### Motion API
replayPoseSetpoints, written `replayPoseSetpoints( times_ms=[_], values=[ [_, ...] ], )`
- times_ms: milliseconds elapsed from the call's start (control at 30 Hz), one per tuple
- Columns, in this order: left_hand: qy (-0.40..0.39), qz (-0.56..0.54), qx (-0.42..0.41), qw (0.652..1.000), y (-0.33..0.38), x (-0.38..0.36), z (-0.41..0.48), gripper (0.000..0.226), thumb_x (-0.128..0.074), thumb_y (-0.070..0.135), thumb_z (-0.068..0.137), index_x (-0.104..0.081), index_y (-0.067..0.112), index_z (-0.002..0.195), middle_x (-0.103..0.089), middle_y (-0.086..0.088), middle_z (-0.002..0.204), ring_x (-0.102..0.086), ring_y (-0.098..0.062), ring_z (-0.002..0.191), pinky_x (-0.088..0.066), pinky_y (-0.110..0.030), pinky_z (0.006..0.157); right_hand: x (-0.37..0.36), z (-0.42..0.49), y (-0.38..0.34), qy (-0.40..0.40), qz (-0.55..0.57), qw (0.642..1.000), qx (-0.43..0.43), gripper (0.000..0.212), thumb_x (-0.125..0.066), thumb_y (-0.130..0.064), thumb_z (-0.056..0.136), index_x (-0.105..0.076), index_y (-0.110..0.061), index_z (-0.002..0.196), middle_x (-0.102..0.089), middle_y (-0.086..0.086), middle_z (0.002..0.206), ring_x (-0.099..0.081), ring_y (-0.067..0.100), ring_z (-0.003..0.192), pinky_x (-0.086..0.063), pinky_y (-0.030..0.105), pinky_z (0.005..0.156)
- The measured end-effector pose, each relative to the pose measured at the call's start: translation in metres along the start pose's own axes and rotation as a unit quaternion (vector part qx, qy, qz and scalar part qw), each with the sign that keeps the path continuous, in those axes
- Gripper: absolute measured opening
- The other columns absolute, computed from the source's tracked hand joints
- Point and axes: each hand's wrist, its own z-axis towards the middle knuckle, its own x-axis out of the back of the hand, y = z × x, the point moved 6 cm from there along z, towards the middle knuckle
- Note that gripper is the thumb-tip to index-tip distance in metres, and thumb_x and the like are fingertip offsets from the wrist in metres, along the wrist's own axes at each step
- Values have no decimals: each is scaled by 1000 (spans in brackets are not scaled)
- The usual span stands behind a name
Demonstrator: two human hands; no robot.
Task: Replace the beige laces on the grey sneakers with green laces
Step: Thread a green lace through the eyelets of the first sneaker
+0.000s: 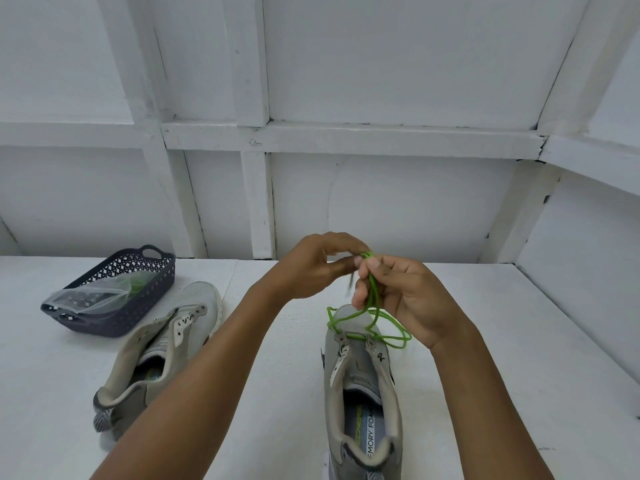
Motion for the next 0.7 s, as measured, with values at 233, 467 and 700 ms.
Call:
replayPoseSetpoints(
  times_ms=[233, 467, 700],
  values=[
    [71, -66, 131, 987, -45, -7, -9, 18, -63, 19, 96, -75, 7, 105, -73, -3, 105, -66, -20, 105, -51, -43, 99, -8, -5, -4, -4, -3, 1000, 18, 25, -49, -26, 90, -57, -3, 84, -65, 10, 68, -64, 21, 66, -56, 30, 67],
    [51, 73, 235, 968, -79, -12, -26, 17, -61, 22, 97, -76, 14, 101, -70, 2, 106, -62, -18, 107, -48, -34, 93, -12, -9, 1, -1, -14, 1000, 14, 25, -49, -27, 89, -57, -4, 85, -65, 9, 69, -65, 22, 68, -55, 30, 68],
    [0, 36, 44, 998, -16, -3, -16, 47, -64, 29, 94, -51, 36, 139, -51, 4, 143, -43, -9, 136, -34, -27, 113, -14, -7, -7, 5, -20, 1000, 18, 24, -49, -27, 90, -57, -5, 84, -64, 7, 67, -63, 20, 66, -55, 31, 69]
  ],
)
